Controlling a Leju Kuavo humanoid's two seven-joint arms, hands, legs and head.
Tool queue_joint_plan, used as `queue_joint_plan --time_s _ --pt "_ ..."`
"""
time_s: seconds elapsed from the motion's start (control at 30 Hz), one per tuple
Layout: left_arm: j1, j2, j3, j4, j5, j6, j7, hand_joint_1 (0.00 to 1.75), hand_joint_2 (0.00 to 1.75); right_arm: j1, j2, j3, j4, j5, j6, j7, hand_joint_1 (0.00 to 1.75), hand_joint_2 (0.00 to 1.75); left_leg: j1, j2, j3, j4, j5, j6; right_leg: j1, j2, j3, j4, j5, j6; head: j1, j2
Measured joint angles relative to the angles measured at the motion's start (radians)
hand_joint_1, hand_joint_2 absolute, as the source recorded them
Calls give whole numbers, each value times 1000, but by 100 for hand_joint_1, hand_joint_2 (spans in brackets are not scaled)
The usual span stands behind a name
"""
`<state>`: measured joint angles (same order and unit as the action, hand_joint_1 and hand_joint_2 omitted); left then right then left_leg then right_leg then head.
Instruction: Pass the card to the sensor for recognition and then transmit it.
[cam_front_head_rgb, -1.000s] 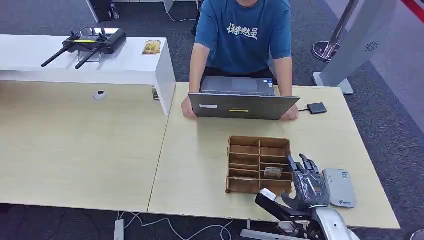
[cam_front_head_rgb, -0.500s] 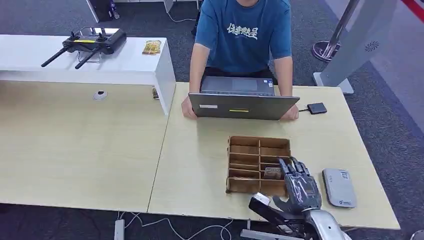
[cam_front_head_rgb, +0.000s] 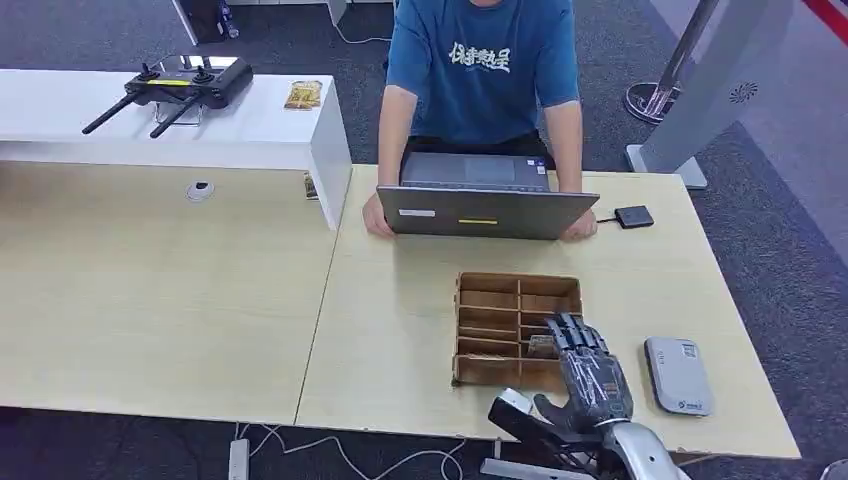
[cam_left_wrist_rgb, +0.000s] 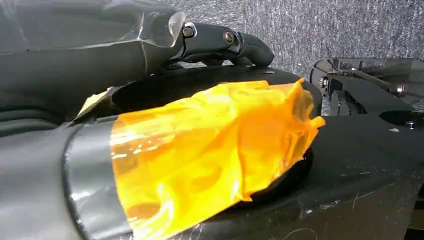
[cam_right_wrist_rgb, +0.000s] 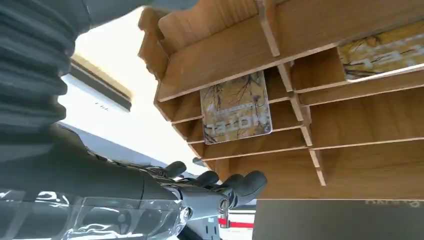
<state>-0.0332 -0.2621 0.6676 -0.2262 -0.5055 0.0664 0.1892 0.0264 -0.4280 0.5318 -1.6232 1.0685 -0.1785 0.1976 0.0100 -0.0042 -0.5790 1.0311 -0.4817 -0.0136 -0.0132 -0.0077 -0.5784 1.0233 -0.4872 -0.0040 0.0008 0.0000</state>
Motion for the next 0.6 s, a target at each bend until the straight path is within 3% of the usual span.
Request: queue_joint_plan --time_s 0.03,0.1,0.13,0.3,0.4,0.47,0.5,0.53,0.6 --pt "0 0 0 0 0 0 0 0 0 -1 2 1 1 0 -1 0 115 175 0 0 0 0 0 0 0 0 0 0 0 0 0 0" --pt "0 0 0 0 0 0 0 0 0 -3 5 2 5 0 -1 0 108 175 0 0 0 0 0 0 0 0 0 0 0 0 0 0" --pt "0 0 0 0 0 0 0 0 0 -4 6 2 5 0 -1 0 129 175 0 0 0 0 0 0 0 0 0 0 0 0 0 0" --pt "0 0 2 0 0 0 0 0 0 -12 10 5 13 0 -3 0 120 175 0 0 0 0 0 0 0 0 0 0 0 0 0 0" --pt "-1 0 6 0 -2 0 1 0 0 -21 10 5 13 1 -8 2 127 175 0 0 0 0 0 0 0 0 0 0 0 0 0 0" --pt "-1 0 9 0 -3 0 1 0 0 -20 10 5 13 3 -10 3 120 175 0 0 0 0 0 0 0 0 0 0 0 0 0 0" --pt "-1 0 11 0 -3 0 1 0 0 -20 10 5 13 6 -11 4 108 175 0 0 0 0 0 0 0 0 0 0 0 0 0 0" --pt "-1 0 14 0 -3 0 1 0 0 -20 10 4 13 7 -12 7 68 175 0 0 0 0 0 0 0 0 0 0 0 0 0 0" --pt "-1 0 16 0 -3 -1 1 0 0 -20 10 2 13 7 -13 11 54 175 0 0 0 0 0 0 0 0 0 0 0 0 0 0"
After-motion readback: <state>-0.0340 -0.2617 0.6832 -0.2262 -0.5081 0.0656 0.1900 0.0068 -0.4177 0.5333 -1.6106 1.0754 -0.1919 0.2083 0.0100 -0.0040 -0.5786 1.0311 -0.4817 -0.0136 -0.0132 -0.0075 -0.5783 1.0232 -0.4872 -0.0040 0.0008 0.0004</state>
